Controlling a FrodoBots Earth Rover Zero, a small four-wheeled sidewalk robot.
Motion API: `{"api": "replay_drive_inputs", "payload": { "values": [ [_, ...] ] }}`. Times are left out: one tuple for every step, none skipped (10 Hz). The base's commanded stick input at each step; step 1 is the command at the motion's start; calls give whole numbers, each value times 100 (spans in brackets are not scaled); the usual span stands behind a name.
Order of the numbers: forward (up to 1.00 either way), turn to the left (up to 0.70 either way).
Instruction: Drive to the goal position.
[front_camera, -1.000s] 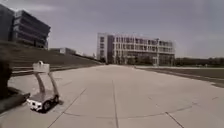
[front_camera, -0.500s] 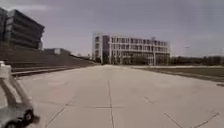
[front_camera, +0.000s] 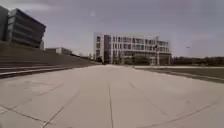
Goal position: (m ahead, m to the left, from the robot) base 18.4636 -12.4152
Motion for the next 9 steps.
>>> {"api": "replay_drive_inputs", "payload": {
  "values": [
    [100,0],
    [100,0],
    [100,-13],
    [100,-36],
    [100,-23],
    [100,-7],
    [100,0],
    [100,0],
    [100,0]
  ]
}}
